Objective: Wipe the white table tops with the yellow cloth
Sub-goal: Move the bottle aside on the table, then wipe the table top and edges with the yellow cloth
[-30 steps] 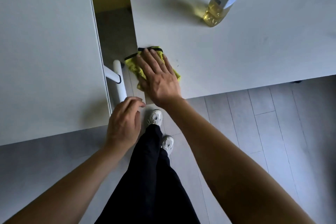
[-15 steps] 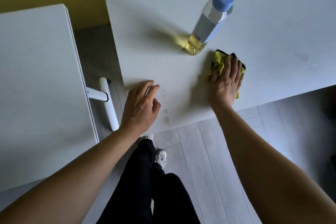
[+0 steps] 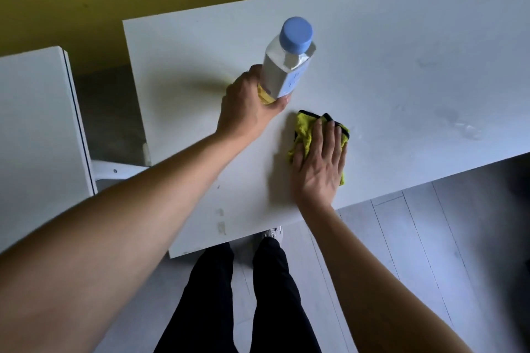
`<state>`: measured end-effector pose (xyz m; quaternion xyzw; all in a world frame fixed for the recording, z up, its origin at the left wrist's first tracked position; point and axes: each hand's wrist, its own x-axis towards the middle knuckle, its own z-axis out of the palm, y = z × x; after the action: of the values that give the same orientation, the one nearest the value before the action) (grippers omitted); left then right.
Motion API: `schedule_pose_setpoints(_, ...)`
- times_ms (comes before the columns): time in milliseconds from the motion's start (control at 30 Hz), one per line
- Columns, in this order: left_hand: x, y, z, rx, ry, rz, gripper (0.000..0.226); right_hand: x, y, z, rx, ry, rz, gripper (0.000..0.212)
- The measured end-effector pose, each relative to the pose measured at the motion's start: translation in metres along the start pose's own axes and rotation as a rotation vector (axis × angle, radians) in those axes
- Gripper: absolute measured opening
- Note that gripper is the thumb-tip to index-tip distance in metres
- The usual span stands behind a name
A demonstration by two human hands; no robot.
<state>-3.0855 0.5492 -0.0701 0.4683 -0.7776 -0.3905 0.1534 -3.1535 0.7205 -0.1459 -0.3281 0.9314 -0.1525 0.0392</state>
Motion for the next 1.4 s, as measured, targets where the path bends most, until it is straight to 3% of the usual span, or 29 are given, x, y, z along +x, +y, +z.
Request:
schedule_pose_setpoints(433,0.039,0.057,0.052,0.041,0.013,0.014,0.051,0.005,0.011,-0.004,0.01,-0.05,-0.173,0.069)
schedule_pose_setpoints(800,0.031,0.004,-0.008,0.05,0.135,-0.137,0.059,0.015,0.012,0.001,0.006,0.0,-0.248,0.061)
schedule_pose_setpoints(1000,-0.029,-0.05,-0.054,-0.046,0.254,-0.245,0.061,0.025,-0.022,0.012,0.028,0.01,-0.28,0.06)
schedule_pose_setpoints(1200,-0.145,-0.081,-0.079,-0.119,0.265,-0.328,0.043,0.054,-0.073,0.028,0.064,-0.1,-0.57,0.058)
schedule_pose_setpoints(1400,-0.189,-0.081,-0.057,-0.147,0.177,-0.145,0.047,0.096,-0.055,0.022,0.105,-0.173,-0.887,0.054)
